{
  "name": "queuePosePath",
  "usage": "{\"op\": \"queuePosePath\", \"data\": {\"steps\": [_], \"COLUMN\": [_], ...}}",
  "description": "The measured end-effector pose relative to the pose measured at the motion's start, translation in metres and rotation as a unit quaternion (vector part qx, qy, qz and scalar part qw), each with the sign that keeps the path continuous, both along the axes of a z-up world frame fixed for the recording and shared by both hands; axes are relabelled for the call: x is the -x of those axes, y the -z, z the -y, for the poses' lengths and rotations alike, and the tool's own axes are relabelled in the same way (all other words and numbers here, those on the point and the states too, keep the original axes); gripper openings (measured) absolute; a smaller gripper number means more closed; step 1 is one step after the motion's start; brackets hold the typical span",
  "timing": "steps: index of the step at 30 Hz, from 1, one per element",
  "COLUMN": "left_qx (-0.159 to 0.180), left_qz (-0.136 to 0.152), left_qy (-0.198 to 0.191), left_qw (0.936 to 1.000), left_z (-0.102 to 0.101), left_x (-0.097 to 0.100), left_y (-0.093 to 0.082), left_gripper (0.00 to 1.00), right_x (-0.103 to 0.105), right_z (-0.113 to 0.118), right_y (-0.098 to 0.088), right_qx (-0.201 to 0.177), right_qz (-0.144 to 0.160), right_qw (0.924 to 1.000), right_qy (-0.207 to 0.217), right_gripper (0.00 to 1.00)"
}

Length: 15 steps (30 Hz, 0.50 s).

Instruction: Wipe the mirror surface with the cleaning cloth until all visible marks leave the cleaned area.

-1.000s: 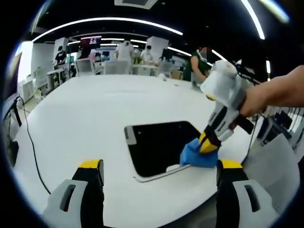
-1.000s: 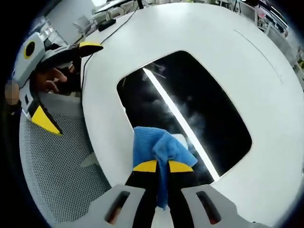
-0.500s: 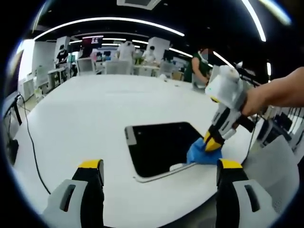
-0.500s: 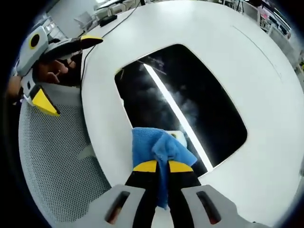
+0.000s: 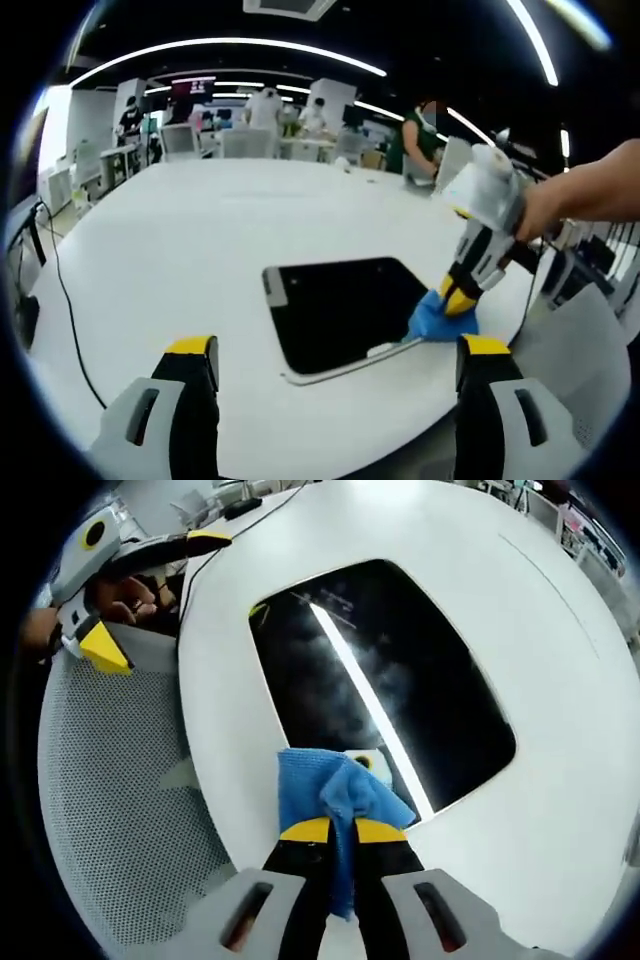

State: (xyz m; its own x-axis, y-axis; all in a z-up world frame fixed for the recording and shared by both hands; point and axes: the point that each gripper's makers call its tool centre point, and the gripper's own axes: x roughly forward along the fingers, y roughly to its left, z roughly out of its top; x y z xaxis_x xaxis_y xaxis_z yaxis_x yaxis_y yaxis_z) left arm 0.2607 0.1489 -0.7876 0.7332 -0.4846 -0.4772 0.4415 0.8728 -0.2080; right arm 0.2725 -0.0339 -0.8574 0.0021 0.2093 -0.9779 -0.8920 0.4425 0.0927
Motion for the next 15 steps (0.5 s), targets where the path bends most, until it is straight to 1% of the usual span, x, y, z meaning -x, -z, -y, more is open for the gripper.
{"op": "queuePosePath", "data": {"steps": [15], "left_qx": [0.001], "left_qz": [0.001], "left_qy": [0.003], "left_qw": [1.0000], "left_z": [0.001], "left_x": [0.000], "left_y": [0.000], "left_gripper": [0.99], "right_x": [0.001], "right_z": [0.019], "right_y": [0.000], "right_qx": [0.008], "right_qz": [-0.010], "right_qw": [0.9999], "right_qy": [0.009], "right_gripper": [0.01]}}
